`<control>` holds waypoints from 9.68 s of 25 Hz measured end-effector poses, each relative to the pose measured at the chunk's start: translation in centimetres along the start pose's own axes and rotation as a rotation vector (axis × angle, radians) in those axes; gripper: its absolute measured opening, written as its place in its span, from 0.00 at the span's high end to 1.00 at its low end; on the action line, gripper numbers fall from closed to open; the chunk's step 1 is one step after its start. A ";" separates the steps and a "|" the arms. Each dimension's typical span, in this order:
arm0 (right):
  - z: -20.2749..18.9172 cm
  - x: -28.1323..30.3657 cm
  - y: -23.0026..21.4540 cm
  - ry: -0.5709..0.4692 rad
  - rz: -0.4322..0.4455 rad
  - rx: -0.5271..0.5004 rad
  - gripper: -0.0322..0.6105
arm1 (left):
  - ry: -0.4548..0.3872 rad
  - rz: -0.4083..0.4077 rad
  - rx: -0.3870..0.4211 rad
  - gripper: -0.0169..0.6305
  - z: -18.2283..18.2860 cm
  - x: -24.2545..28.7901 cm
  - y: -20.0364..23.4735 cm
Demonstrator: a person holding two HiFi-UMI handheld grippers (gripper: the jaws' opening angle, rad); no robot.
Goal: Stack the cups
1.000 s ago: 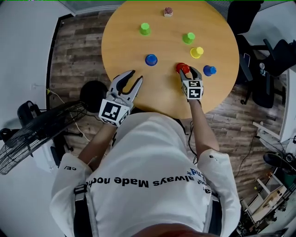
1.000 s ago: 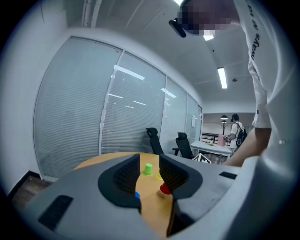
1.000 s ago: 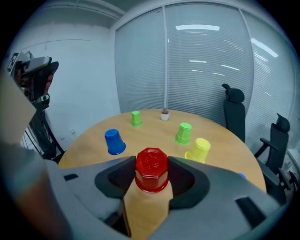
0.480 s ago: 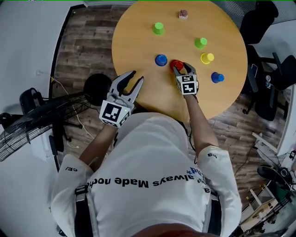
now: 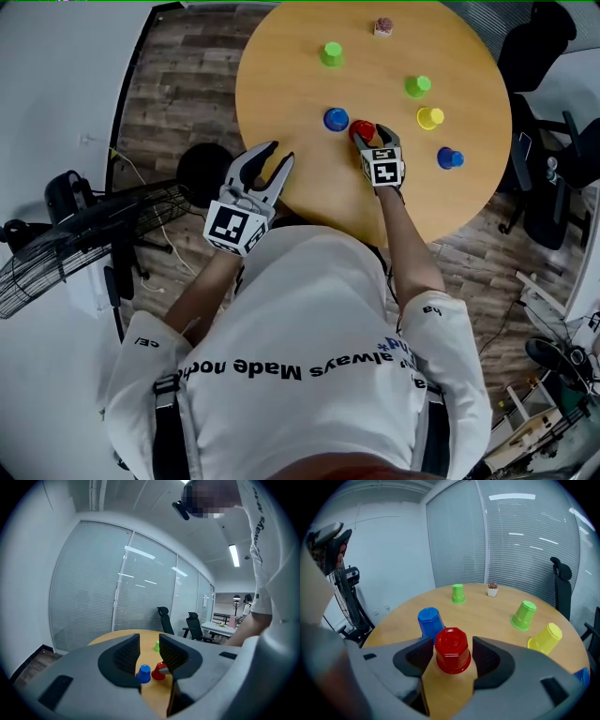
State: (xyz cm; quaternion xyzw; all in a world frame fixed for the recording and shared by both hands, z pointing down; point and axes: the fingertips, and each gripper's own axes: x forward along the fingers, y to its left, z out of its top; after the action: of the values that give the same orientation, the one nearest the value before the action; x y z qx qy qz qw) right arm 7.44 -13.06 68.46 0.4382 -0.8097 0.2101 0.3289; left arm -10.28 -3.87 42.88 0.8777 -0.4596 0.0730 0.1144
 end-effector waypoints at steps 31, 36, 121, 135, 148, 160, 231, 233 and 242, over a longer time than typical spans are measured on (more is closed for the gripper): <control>-12.2 -13.5 -24.6 0.016 -0.419 0.261 0.52 | 0.055 -0.155 0.049 0.75 0.2 5.9 -6.2; -12.6 -12.3 -24.9 0.036 -0.375 0.269 0.52 | 0.060 -0.148 0.049 0.75 0.4 6.3 -6.5; 5.6 -6.2 -14.2 -0.092 -0.142 -0.048 0.58 | 0.039 -0.038 -0.052 0.76 -1.6 2.2 -0.4; 8.4 -4.4 0.6 -0.088 0.103 -0.206 0.58 | 0.014 -0.017 -0.056 0.76 -1.6 0.3 -0.2; 6.7 -2.6 3.4 -0.056 0.157 -0.204 0.52 | 0.011 0.009 -0.067 0.76 -1.8 -0.5 1.0; 12.0 -8.8 -5.3 -0.285 0.062 -0.013 0.51 | 0.031 -0.015 -0.064 0.76 -2.3 0.6 0.5; 2.5 -6.9 -2.4 0.088 0.121 -0.255 0.54 | 0.037 -0.072 -0.056 0.77 -2.2 1.7 -0.8; 2.7 -7.0 -2.0 0.082 0.139 -0.257 0.53 | 0.035 -0.072 -0.057 0.77 -2.2 1.7 -0.7; 9.9 -9.2 -1.0 -0.040 0.182 -0.324 0.52 | 0.029 -0.062 -0.063 0.77 -2.2 1.9 -0.4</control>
State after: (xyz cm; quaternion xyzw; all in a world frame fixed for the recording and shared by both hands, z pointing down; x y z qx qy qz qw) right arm 8.54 -14.57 54.99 0.3086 -0.8757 0.0971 0.3586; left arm -8.97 -4.58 45.37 0.8864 -0.4325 0.0675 0.1505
